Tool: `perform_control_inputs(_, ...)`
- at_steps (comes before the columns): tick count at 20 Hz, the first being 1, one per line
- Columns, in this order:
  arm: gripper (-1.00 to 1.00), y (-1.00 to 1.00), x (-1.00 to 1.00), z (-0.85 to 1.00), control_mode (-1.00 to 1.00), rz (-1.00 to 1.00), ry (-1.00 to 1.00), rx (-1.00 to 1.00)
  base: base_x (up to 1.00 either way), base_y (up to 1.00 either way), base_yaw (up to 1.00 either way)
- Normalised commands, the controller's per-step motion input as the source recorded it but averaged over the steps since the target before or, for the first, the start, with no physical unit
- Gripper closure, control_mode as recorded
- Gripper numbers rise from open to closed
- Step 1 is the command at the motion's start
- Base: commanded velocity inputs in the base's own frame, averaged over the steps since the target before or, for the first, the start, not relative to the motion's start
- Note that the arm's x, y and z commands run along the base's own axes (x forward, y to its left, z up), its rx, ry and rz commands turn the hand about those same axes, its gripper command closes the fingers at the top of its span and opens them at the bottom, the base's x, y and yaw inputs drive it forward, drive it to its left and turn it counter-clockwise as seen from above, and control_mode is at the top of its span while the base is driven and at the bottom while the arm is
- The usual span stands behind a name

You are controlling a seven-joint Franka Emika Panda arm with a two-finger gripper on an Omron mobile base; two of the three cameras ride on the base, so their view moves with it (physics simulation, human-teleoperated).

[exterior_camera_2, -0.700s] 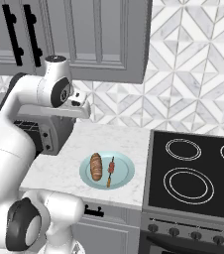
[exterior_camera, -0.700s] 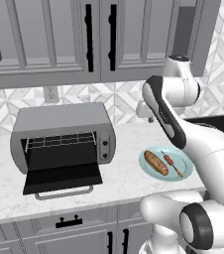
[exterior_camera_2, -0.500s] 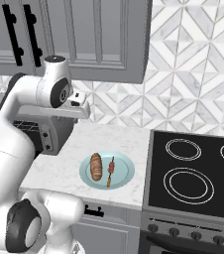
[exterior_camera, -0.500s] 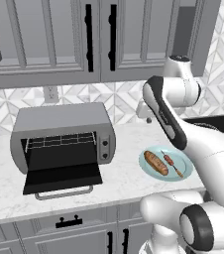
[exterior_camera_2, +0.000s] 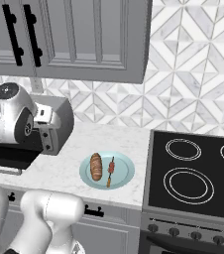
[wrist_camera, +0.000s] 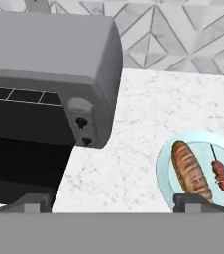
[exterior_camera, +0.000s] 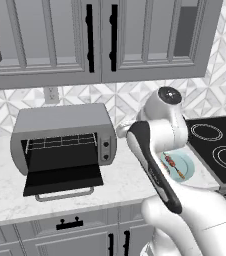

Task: Pick up the kebab skewer and baguette bread, and place them inside the toaster oven. Close the toaster oven door and start by setting the timer.

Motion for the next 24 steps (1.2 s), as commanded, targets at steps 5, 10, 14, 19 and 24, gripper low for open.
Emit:
perform_control_inputs(5, -1.00, 0.90, 0.06, 0.00, -1.00, 0.05, -0.36, -0.01, 0.00, 0.00, 0.00)
perform_control_inputs(10, -1.00, 0.98, 0.13, 0.00, -1.00, 0.00, -0.10, 0.00, 0.00, 0.00, 0.00)
perform_control_inputs(14, -1.00, 0.96, 0.08, 0.00, -1.00, 0.00, 0.02, -0.04, 0.00, 0.00, 0.00)
perform_control_inputs(19, -1.00, 0.58, 0.16, -0.07, -1.00, 0.09, 0.01, -0.04, 0.00, 0.00, 0.00)
perform_control_inputs(24, -1.00, 0.26, 0.45, -0.10, -1.00, 0.09, 0.05, -0.21, 0.00, 0.00, 0.00)
